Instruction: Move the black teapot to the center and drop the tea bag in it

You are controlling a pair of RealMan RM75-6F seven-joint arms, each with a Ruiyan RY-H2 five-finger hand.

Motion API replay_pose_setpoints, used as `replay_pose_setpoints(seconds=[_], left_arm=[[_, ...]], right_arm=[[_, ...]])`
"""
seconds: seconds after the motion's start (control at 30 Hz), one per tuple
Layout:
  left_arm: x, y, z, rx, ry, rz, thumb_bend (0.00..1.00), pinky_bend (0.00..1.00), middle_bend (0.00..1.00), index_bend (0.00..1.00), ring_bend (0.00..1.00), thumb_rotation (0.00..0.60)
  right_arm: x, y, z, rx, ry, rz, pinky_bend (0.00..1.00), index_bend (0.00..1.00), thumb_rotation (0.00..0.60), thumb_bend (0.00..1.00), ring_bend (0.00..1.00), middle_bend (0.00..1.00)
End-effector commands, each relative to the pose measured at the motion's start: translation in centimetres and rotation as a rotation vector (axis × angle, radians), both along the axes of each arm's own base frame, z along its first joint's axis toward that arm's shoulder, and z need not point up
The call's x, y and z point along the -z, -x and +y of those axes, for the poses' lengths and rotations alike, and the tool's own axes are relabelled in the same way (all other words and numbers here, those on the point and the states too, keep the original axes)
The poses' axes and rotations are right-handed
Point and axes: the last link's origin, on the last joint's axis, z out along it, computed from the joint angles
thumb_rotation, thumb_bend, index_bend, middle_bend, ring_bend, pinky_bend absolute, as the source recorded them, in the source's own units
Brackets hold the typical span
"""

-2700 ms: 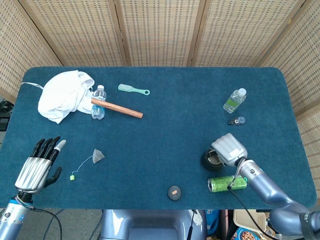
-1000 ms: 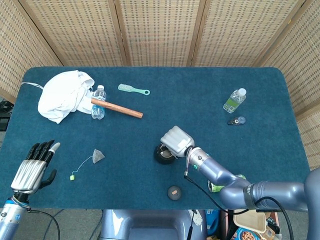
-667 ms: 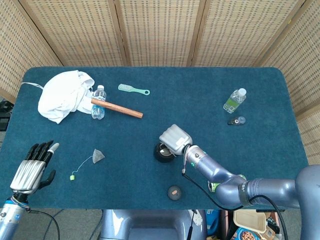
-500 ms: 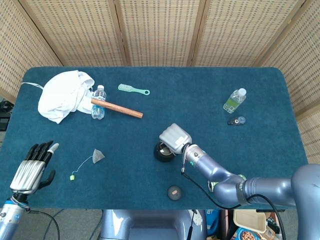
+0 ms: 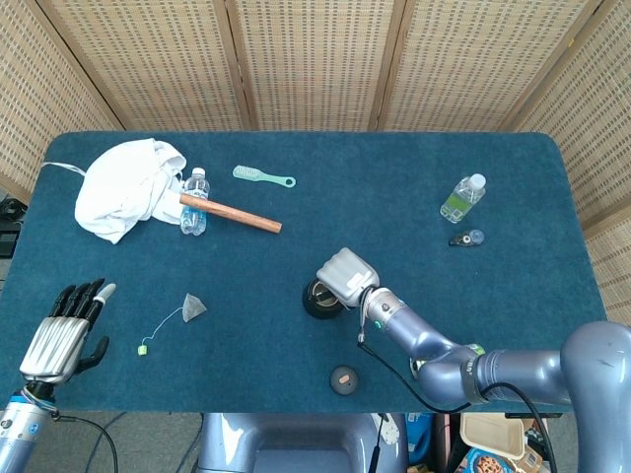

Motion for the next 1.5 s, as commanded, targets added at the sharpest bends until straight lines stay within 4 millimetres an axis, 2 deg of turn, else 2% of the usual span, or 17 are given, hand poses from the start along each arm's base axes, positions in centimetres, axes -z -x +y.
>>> replay_pose_setpoints(seconds=[0.03, 0.3, 0.47, 0.57, 0.63, 0.77, 0.93, 1.07, 1.23, 1.33, 1.4, 1.5], left_arm=[[0.0, 0.0, 0.0, 0.001, 0.0, 0.0, 0.47, 0.0, 0.0, 0.0, 0.0, 0.6], [0.1, -0.3, 0.1, 0.009, 0.002, 0.001, 0.47, 0.0, 0.0, 0.0, 0.0, 0.6], [0.1, -0.5, 0.1, 0.011, 0.004, 0.002, 0.47, 0.0, 0.0, 0.0, 0.0, 0.6], [0.1, -0.6, 0.1, 0.015, 0.004, 0.005, 0.47, 0.0, 0.0, 0.0, 0.0, 0.6], [0.1, -0.6, 0.2, 0.016, 0.005, 0.006, 0.47, 0.0, 0.0, 0.0, 0.0, 0.6], [0.1, -0.8, 0.2, 0.019, 0.003, 0.008, 0.47, 0.0, 0.0, 0.0, 0.0, 0.6], [0.1, -0.8, 0.1, 0.019, 0.005, 0.01, 0.47, 0.0, 0.0, 0.0, 0.0, 0.6], [0.1, -1.0, 0.1, 0.022, 0.004, 0.012, 0.47, 0.0, 0.0, 0.0, 0.0, 0.6], [0.0, -1.1, 0.1, 0.028, 0.001, 0.014, 0.47, 0.0, 0.0, 0.0, 0.0, 0.6], [0.0, -1.3, 0.1, 0.032, 0.003, 0.014, 0.47, 0.0, 0.0, 0.0, 0.0, 0.6], [0.0, -1.4, 0.2, 0.037, 0.004, 0.014, 0.47, 0.0, 0.0, 0.0, 0.0, 0.6], [0.1, -1.7, 0.3, 0.047, 0.006, 0.015, 0.47, 0.0, 0.0, 0.0, 0.0, 0.6]], right_arm=[[0.0, 0.1, 0.1, -0.001, 0.0, 0.002, 0.83, 0.62, 0.6, 0.55, 0.71, 0.51], [-0.6, 0.2, 0.2, 0.0, 0.011, -0.009, 0.83, 0.33, 0.6, 0.55, 0.71, 0.32], [-0.9, 0.5, 0.3, -0.001, 0.022, -0.012, 0.83, 0.19, 0.6, 0.44, 0.69, 0.24], [-1.2, 0.7, 0.4, -0.002, 0.029, -0.015, 0.83, 0.15, 0.6, 0.36, 0.68, 0.21], [-1.3, 0.8, 0.4, -0.003, 0.032, -0.017, 0.83, 0.13, 0.591, 0.32, 0.68, 0.2], [-1.6, 1.3, 0.5, -0.003, 0.042, -0.01, 0.83, 0.12, 0.52, 0.22, 0.67, 0.19], [-2.0, 1.9, 0.5, 0.0, 0.052, -0.002, 0.83, 0.12, 0.493, 0.12, 0.67, 0.2], [-2.4, 2.4, 0.5, 0.004, 0.065, 0.002, 0.83, 0.12, 0.477, 0.09, 0.66, 0.2], [-3.4, 3.3, 0.6, 0.007, 0.088, 0.015, 0.81, 0.12, 0.477, 0.09, 0.61, 0.21], [-4.2, 3.8, 0.8, 0.012, 0.105, 0.003, 0.76, 0.13, 0.559, 0.09, 0.56, 0.22], [-4.5, 4.2, 0.9, 0.017, 0.115, -0.013, 0.73, 0.16, 0.597, 0.12, 0.52, 0.25], [-5.3, 5.1, 1.1, 0.043, 0.136, -0.058, 0.72, 0.24, 0.6, 0.27, 0.46, 0.32]])
